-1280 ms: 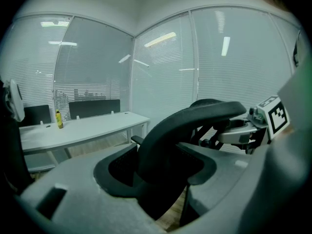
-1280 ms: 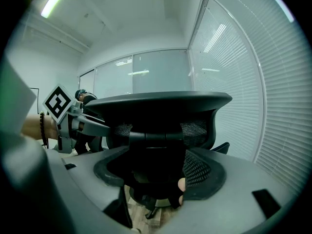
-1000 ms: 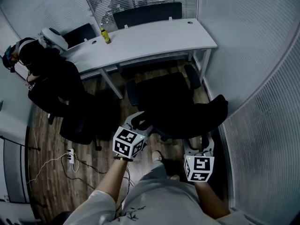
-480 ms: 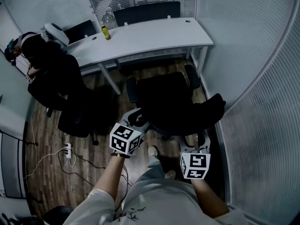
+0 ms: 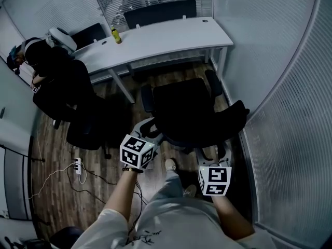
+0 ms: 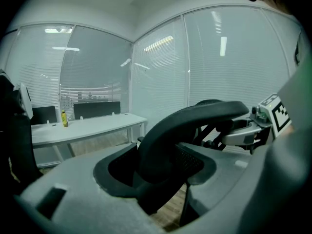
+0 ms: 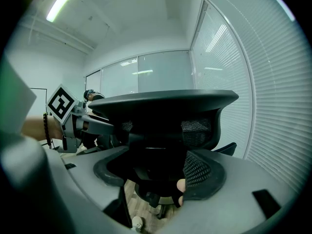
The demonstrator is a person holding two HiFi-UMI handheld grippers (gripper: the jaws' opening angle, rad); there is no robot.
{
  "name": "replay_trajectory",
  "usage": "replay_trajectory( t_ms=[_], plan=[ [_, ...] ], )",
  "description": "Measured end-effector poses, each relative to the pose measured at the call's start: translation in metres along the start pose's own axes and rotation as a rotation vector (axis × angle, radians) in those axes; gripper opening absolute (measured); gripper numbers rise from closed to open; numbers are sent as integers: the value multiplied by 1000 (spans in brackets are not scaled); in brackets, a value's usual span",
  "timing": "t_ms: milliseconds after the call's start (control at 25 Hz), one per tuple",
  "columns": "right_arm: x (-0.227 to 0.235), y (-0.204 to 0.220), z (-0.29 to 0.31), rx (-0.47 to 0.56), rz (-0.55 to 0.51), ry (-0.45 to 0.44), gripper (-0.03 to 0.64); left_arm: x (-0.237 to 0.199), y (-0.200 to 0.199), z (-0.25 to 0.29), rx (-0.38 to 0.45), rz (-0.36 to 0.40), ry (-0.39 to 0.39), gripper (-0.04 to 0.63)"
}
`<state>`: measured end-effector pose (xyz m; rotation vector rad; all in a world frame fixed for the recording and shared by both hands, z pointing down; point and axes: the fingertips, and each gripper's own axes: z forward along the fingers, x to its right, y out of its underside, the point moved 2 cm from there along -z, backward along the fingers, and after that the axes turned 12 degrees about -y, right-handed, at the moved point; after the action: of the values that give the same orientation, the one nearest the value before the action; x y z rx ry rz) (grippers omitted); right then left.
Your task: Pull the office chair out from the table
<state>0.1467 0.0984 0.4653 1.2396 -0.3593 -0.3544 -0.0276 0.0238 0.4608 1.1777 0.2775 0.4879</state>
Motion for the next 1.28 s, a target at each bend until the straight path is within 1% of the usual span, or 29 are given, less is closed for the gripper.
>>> replay_trajectory(
  t_ms=[360, 800, 1280],
  plan=[
    [-12, 9, -16, -8, -1, -12, 273, 8, 5, -18, 12, 14, -9, 245],
    [-18, 8, -23, -24, -3, -16, 273, 10, 4, -24, 16, 10, 12, 245],
    [-27, 15, -54, -37, -1, -20, 273, 31, 10, -47, 19, 9, 27, 245]
  ],
)
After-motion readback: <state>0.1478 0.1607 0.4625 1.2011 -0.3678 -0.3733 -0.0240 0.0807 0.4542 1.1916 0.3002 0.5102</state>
